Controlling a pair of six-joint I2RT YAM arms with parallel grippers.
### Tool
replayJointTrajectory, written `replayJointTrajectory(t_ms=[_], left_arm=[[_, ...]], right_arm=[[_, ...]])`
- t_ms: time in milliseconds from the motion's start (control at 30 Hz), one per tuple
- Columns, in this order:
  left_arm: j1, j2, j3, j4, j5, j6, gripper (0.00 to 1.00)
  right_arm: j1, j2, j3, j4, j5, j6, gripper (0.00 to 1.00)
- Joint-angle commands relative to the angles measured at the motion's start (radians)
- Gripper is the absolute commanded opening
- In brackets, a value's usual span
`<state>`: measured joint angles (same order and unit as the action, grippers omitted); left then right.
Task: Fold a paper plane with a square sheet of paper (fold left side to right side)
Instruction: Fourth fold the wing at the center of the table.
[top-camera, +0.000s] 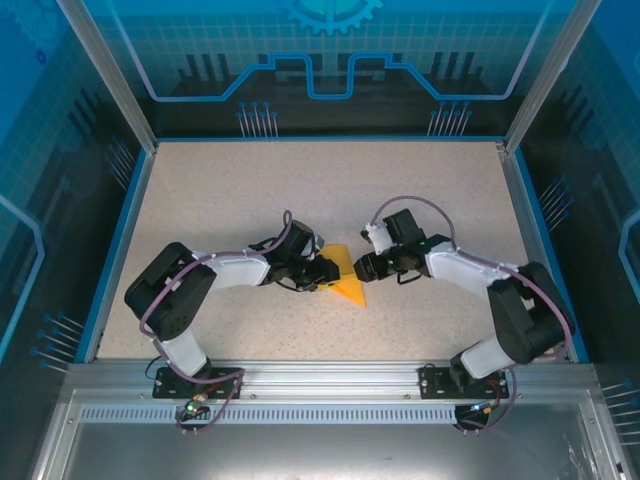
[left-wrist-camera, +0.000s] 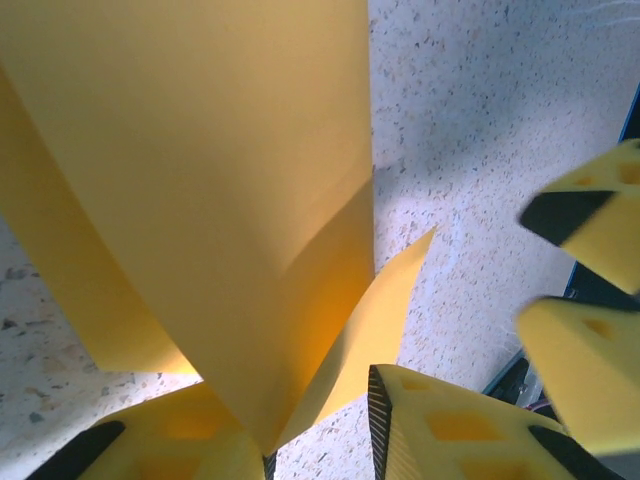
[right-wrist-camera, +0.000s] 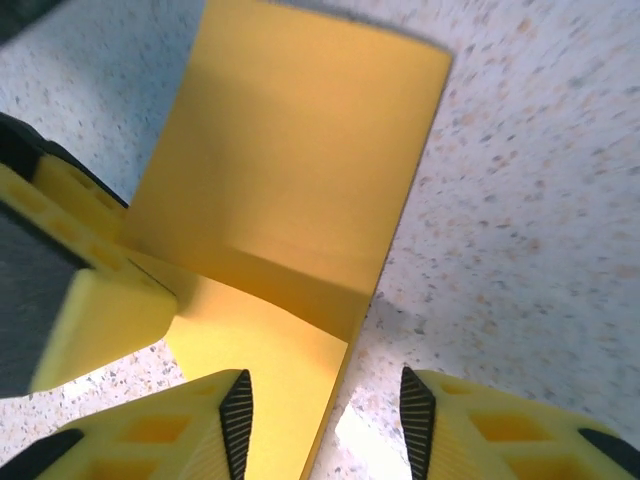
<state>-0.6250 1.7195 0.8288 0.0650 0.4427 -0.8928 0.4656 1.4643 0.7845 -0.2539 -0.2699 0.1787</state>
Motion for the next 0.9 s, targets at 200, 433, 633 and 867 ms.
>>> replayJointTrajectory(t_ms=[200,433,633,867], left_arm=[[-0.007,-0.024,0.056,-0.033,0.004,-0.031,0.32],[-0.006,-0.028,0.078,-0.06,-0.001,-0.034,0.32],[-0.007,-0.028,0.088,-0.069,-0.007,-0.044,0.32],[-0.006,-0.026,0.109,-0.1,-0.016,-0.045,0.32]], right_arm=[[0.169,-0.201,-0.191,0.086,0.168,-0.026,0.49],[0.285,-0.175,-0.244,0.182,0.27,-0.054,0.5],[0.337,-0.105,-0.21,0.205,0.33,-0.076,0.5],[0.362,-0.027,-0.162,0.216,0.395,-0.096,0.46]])
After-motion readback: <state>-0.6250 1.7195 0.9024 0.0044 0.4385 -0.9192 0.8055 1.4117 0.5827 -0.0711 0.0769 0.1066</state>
